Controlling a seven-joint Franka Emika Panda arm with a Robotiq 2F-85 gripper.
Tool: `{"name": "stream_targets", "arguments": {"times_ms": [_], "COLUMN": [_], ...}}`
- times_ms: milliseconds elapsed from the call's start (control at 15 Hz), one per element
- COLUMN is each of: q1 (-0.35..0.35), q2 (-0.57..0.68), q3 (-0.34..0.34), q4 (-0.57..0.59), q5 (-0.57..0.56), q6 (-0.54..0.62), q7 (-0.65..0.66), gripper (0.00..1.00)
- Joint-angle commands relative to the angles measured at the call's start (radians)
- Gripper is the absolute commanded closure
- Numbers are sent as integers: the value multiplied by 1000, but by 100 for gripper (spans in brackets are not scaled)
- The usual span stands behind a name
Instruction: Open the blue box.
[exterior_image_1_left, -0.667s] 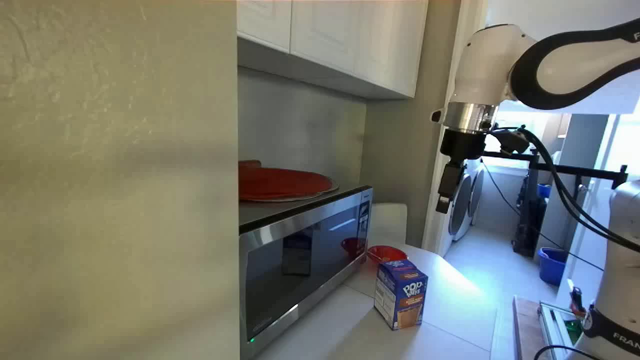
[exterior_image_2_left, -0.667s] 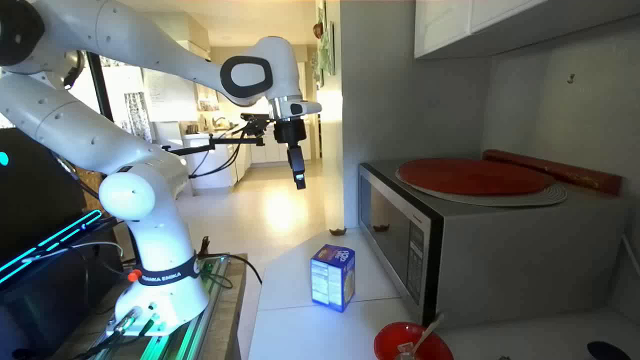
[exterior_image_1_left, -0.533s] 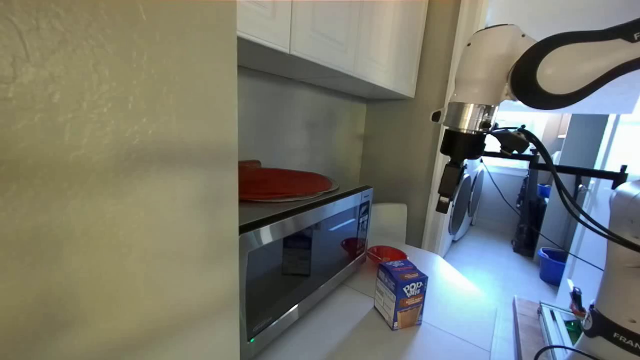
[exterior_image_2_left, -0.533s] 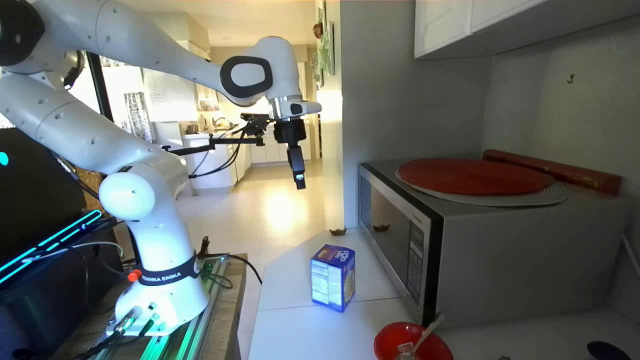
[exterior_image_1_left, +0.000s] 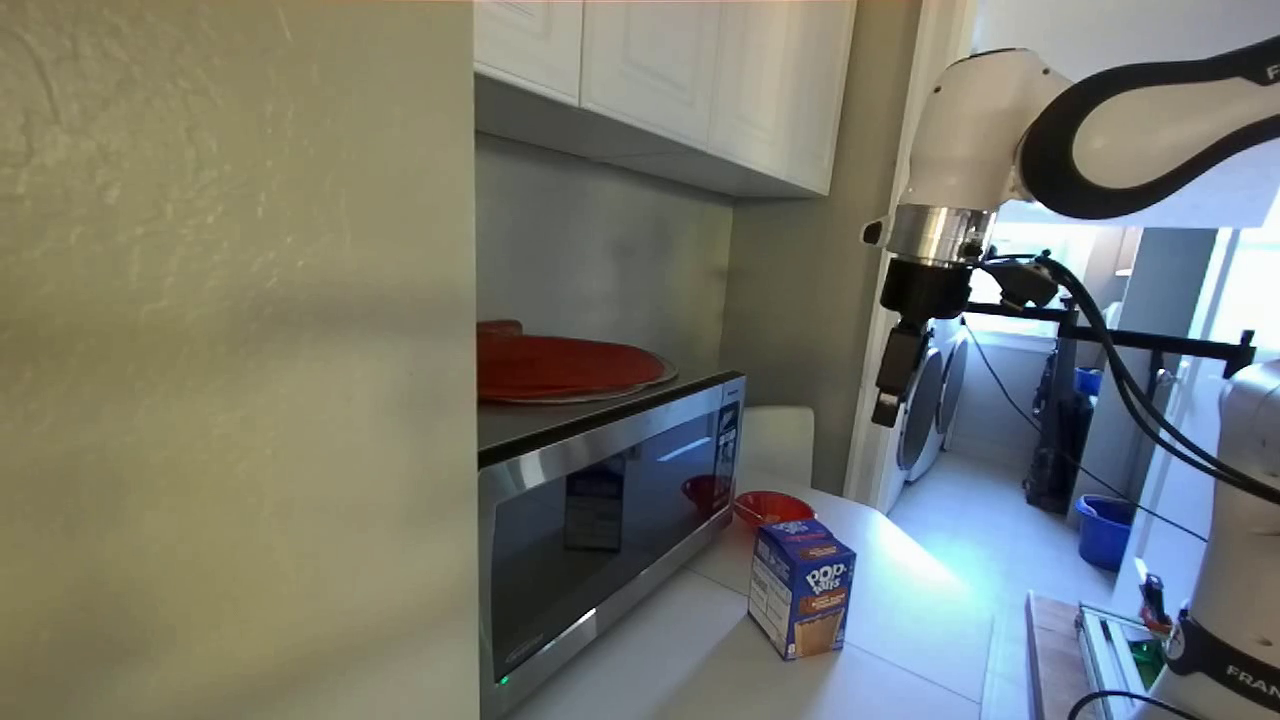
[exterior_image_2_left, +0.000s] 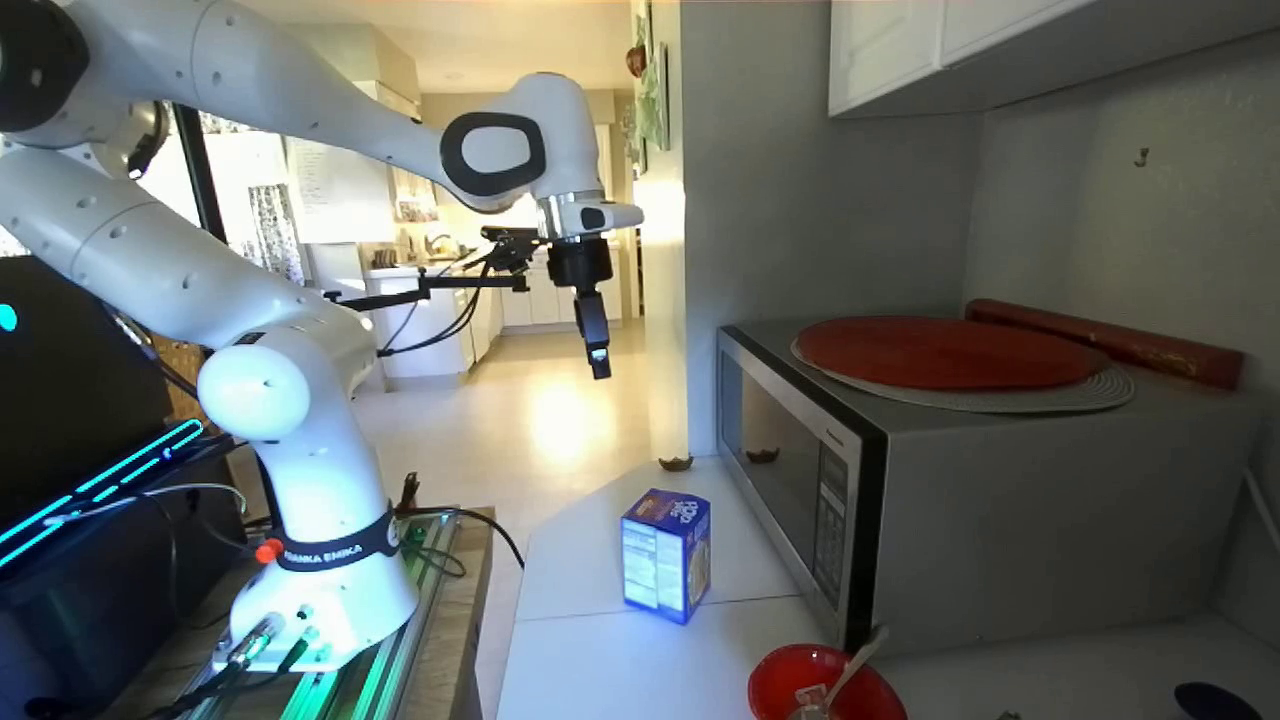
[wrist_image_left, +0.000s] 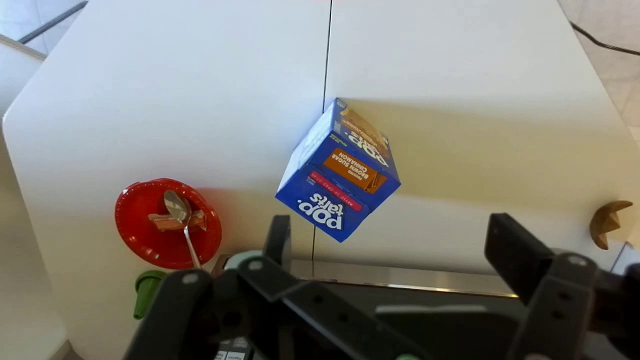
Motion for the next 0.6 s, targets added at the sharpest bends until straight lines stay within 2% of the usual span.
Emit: {"name": "stream_targets", "arguments": {"times_ms": [0, 333, 533], "q1": [-27, -109, -130], "q2": [71, 225, 327], "q3": [-35, -134, -206], "q4": [26, 79, 130], "q5": [-6, 22, 82], "q6": [3, 45, 60], "q7": [26, 51, 49], "gripper": [0, 0, 0]}}
